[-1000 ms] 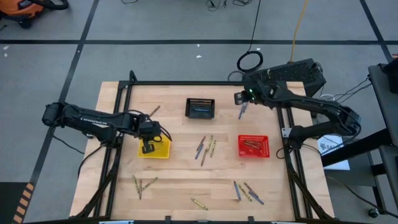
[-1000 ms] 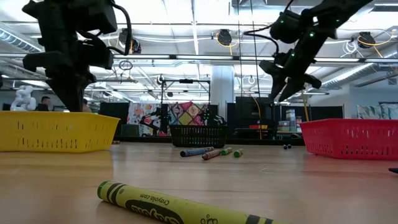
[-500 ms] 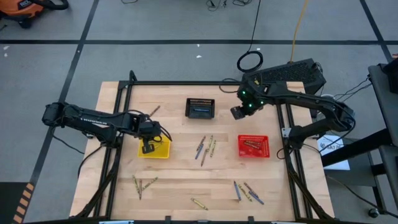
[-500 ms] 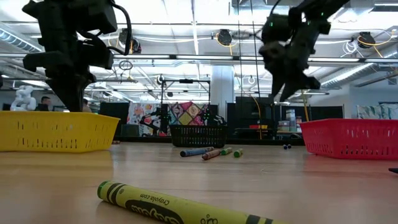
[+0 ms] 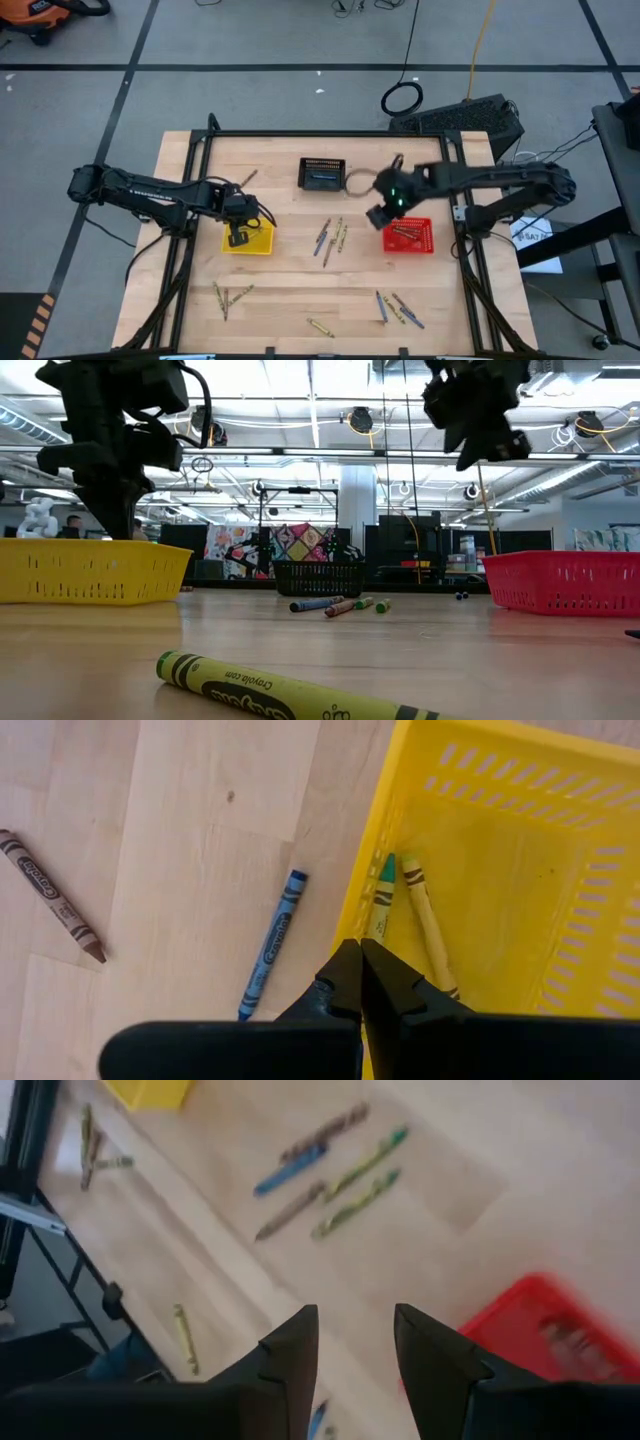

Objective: Sort crayons
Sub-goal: Put the blue crayon into the black bin

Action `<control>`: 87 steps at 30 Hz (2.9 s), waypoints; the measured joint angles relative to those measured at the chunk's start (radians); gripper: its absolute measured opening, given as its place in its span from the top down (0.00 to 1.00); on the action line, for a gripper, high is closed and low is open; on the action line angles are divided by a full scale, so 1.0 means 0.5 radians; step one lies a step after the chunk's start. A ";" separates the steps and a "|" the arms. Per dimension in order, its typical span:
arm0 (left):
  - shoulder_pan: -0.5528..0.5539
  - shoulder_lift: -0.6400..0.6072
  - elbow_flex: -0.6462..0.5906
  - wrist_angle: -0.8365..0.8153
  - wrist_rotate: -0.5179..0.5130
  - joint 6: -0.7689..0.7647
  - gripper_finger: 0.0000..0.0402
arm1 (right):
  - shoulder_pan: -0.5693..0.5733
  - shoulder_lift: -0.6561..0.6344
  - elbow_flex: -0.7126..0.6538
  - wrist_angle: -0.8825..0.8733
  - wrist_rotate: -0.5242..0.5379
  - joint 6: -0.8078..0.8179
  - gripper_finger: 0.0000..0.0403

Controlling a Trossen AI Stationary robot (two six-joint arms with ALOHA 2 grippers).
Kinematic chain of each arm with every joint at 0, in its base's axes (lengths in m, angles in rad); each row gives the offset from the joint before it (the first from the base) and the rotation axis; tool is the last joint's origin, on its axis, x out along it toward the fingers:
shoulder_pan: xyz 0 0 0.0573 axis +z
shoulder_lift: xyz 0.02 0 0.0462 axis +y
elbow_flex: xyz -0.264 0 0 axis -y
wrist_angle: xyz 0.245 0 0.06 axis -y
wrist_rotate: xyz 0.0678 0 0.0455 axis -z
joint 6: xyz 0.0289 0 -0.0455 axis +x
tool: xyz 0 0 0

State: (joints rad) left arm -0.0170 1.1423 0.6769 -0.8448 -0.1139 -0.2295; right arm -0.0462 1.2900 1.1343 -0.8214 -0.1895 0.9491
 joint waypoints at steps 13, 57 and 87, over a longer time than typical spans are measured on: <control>0.000 0.000 0.001 0.000 0.000 0.000 1.00 | 0.760 0.133 0.000 0.041 0.447 0.980 0.70; 0.000 0.000 0.002 0.209 0.000 0.000 1.00 | 1.497 1.015 -0.002 0.651 0.373 1.830 0.70; 0.000 0.000 0.002 0.208 0.000 0.018 1.00 | 1.425 1.132 0.003 0.544 0.305 1.693 0.99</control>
State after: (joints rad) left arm -0.0170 1.1423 0.6777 -0.7406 -0.1139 -0.2207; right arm 0.6663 1.8559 1.1358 -0.5493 -0.0372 1.7958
